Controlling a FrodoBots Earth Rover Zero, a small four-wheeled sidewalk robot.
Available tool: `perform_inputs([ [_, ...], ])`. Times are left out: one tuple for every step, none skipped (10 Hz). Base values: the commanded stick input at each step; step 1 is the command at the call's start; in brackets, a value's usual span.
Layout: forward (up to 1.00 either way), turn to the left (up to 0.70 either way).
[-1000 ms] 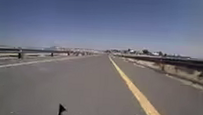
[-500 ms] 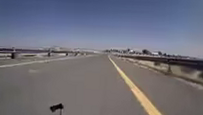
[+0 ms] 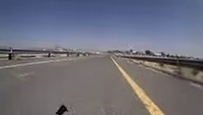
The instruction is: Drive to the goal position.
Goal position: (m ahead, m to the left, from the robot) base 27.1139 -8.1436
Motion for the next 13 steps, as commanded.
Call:
perform_inputs([
  [1.0, 0.0],
  [1.0, 0.0],
  [1.0, 0.0],
  [1.0, 0.0],
  [1.0, 0.0],
  [1.0, 0.0],
  [1.0, 0.0],
  [1.0, 0.0],
  [1.0, 0.0],
  [1.0, 0.0],
  [1.0, 0.0],
  [1.0, 0.0],
  [1.0, 0.0],
])
